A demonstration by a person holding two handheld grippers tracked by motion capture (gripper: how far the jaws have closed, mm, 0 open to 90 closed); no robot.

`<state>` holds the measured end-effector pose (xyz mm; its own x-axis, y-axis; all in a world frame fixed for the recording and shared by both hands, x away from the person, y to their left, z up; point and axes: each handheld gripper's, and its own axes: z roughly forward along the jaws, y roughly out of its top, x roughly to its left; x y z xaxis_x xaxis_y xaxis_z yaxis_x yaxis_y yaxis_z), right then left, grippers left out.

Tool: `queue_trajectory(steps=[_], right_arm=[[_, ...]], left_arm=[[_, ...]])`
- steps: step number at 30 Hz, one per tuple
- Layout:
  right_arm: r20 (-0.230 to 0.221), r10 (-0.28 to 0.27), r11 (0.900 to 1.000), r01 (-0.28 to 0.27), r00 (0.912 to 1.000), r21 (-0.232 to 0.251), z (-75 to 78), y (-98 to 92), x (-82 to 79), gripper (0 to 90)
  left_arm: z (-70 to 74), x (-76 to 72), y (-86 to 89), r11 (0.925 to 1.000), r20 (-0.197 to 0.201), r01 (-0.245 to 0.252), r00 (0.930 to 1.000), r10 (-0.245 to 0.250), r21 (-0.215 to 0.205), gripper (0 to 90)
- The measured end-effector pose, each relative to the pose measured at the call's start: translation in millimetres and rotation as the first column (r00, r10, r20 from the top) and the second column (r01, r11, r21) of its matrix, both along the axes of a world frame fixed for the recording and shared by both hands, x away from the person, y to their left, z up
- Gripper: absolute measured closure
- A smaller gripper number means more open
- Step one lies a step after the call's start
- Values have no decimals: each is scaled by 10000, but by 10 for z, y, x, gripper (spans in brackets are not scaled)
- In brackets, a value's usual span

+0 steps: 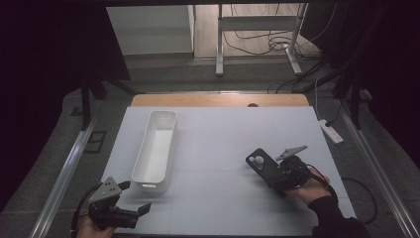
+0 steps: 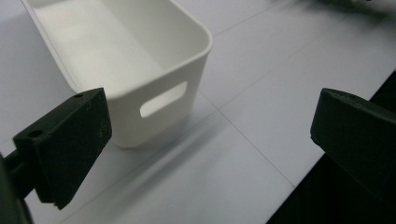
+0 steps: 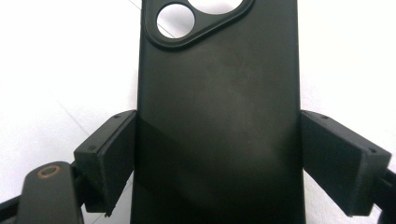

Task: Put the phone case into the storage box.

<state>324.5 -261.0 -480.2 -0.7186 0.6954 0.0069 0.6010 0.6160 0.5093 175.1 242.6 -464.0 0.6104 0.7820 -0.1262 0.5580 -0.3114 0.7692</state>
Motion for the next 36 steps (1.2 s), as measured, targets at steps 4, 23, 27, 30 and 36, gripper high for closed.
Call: queue_trajectory(steps=[4, 23, 27, 30, 36], right_arm=[[138, 100, 9995, -104, 9999, 294, 58, -23, -41, 155], [498, 599, 9921, -650, 9970, 1069, 203, -70, -230, 155], [523, 710, 9894, -770, 9961, 1227, 222, -55, -267, 155], [555, 823, 9867, -892, 9951, 1359, 237, -37, -294, 154], [587, 976, 9818, -1058, 9935, 1576, 254, 2, -339, 154]], left_arm=[[41, 47, -30, 10000, 67, 10, 10000, -10, 74, 0], [102, 296, -183, 9929, 332, 1148, 9929, -1138, -296, 0], [103, 341, -226, 9894, 354, 1422, 9893, -1412, -284, 0], [103, 374, -262, 9869, 396, 1593, 9866, -1581, -276, 0], [127, 446, -340, 9796, 438, 1920, 9809, -1896, -592, 0]])
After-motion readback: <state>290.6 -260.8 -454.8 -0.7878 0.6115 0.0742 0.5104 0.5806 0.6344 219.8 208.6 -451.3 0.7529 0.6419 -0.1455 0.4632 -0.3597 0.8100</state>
